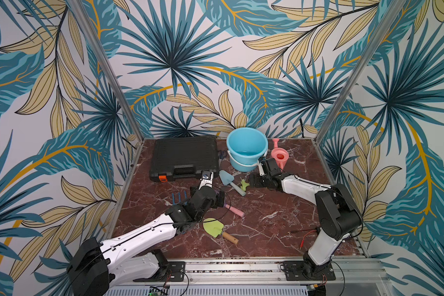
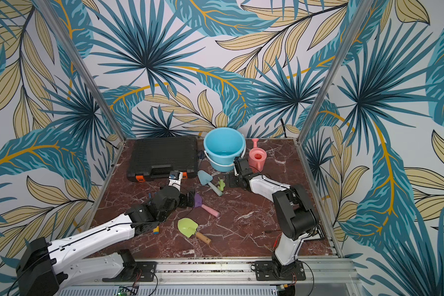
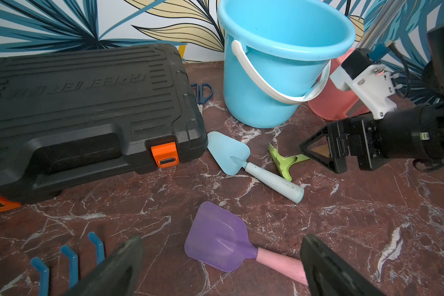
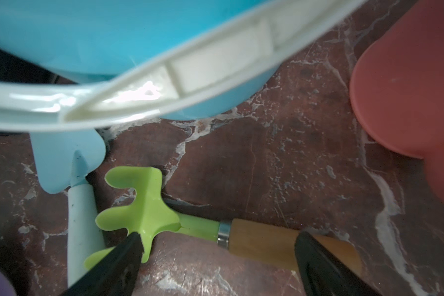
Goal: Organize the gardening tools
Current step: Adjust the gardening tool at the center of the board.
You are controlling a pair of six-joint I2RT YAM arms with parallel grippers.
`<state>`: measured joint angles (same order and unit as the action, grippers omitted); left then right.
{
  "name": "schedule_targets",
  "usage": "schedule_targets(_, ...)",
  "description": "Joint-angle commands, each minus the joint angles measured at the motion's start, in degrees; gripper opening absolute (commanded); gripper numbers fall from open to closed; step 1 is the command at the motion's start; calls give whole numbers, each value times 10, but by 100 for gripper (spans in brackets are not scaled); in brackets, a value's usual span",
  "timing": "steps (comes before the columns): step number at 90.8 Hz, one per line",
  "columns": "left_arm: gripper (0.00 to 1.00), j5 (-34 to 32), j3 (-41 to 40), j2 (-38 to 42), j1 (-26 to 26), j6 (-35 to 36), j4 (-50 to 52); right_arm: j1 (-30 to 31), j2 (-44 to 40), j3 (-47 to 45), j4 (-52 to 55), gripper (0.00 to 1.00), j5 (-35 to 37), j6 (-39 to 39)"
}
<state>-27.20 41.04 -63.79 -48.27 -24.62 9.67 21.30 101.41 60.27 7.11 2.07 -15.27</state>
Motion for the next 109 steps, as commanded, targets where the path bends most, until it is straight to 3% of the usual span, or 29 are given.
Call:
schedule_targets(1, 100, -2, 4, 4, 3, 6, -4, 12, 10, -3, -7, 96, -1, -4)
schedule_targets(41, 100, 0, 2, 7, 3, 5, -4, 82, -44, -95, 10, 91, -16, -32)
schedule_targets(67, 100, -3, 4, 8, 3, 5, -2, 119, -94, -91, 41, 91, 46, -17)
schedule_targets(92, 100, -3, 3, 8, 3, 4, -2, 114, -42, -32, 31, 91, 128, 23)
schedule_targets(109, 100, -3, 3, 10, 3, 6, -2, 87, 18, 33, 31, 96, 96, 40)
